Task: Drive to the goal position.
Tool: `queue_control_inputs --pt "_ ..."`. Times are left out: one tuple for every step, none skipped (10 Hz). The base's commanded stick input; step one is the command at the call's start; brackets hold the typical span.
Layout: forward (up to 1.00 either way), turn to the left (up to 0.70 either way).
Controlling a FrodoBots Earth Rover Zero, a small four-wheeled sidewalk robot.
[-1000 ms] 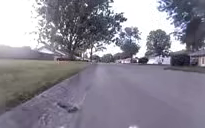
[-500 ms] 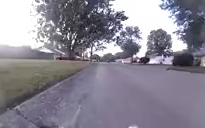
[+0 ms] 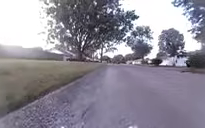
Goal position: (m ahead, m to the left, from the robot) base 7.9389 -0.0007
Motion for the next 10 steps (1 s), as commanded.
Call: queue_control_inputs --pt "1.0 0.0" --pt "1.0 0.0" --pt "1.0 -0.06" --pt "1.0 -0.21" --pt "1.0 -0.4" --pt "1.0 -0.4" --pt "1.0 -0.4" --pt "1.0 -0.4" --pt "1.0 -0.2" --pt "1.0 0.0"
